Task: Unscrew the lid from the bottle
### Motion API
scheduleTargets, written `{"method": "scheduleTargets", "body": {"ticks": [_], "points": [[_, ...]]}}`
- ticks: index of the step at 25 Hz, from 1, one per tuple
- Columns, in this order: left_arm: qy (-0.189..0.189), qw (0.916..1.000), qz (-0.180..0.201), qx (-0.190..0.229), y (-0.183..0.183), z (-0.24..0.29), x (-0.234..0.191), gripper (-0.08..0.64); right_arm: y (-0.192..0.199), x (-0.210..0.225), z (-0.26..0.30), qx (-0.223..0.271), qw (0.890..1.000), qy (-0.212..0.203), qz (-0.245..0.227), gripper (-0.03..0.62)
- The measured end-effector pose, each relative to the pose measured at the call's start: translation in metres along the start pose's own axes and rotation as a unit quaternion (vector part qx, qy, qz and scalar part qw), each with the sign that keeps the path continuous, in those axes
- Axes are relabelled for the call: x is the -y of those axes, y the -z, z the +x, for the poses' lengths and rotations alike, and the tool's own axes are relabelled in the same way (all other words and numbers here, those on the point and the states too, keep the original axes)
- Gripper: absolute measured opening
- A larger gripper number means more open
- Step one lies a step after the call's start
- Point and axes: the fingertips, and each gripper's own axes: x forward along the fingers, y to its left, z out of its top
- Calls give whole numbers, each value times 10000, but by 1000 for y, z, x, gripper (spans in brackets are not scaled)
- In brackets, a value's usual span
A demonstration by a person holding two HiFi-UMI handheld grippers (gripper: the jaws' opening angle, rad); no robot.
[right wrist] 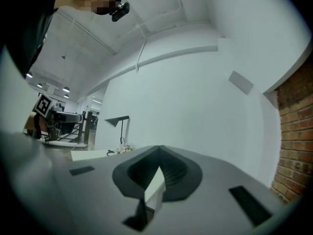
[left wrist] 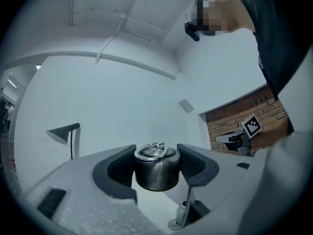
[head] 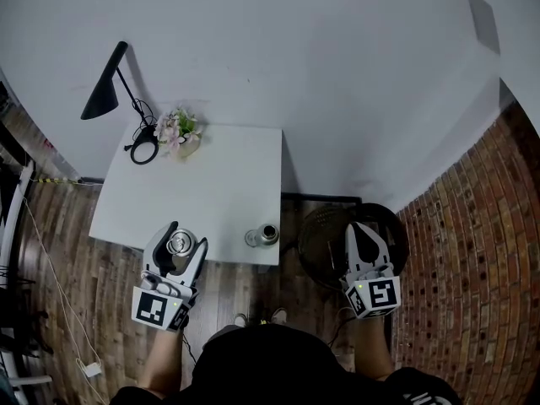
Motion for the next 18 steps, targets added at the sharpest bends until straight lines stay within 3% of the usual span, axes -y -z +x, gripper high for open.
{"method": "scheduleTargets", "body": {"ticks": [18], "points": [[-107,9999,-2,-75,4,-14,18,270,-4,-16,-11,69,9995,-250,-197,12]]}}
